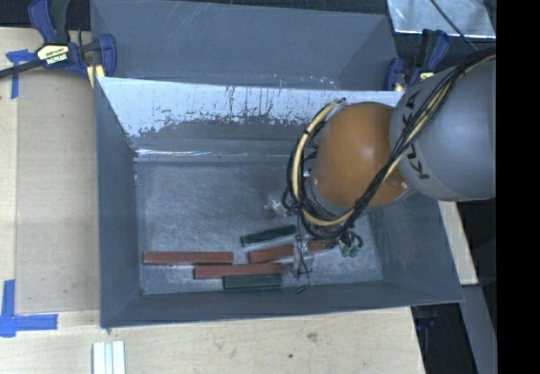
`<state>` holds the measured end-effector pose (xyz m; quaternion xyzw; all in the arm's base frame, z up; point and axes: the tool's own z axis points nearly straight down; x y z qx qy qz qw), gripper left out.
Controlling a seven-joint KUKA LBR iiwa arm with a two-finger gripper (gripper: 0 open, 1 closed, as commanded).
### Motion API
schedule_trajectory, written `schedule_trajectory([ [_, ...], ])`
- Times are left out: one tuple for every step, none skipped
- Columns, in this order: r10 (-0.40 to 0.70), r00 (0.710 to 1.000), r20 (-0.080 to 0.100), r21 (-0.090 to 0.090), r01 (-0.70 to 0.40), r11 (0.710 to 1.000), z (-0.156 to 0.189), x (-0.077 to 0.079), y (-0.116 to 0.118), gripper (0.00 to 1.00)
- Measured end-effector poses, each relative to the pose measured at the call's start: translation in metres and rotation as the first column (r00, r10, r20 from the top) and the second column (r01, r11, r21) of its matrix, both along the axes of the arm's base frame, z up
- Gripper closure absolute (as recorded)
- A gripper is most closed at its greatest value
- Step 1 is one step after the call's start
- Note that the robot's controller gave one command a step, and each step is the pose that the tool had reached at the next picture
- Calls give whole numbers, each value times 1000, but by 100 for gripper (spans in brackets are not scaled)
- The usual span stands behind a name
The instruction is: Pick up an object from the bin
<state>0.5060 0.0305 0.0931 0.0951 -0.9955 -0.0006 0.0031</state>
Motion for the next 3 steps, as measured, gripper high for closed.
schedule_trajectory([
  [-114, 993, 15, 3, 114, 993, -21, -8, 52, 100],
  [-115, 993, 15, 3, 115, 993, -21, -8, 52, 100],
  [-190, 981, 21, 7, 190, 982, 37, 4, 25, 100],
])
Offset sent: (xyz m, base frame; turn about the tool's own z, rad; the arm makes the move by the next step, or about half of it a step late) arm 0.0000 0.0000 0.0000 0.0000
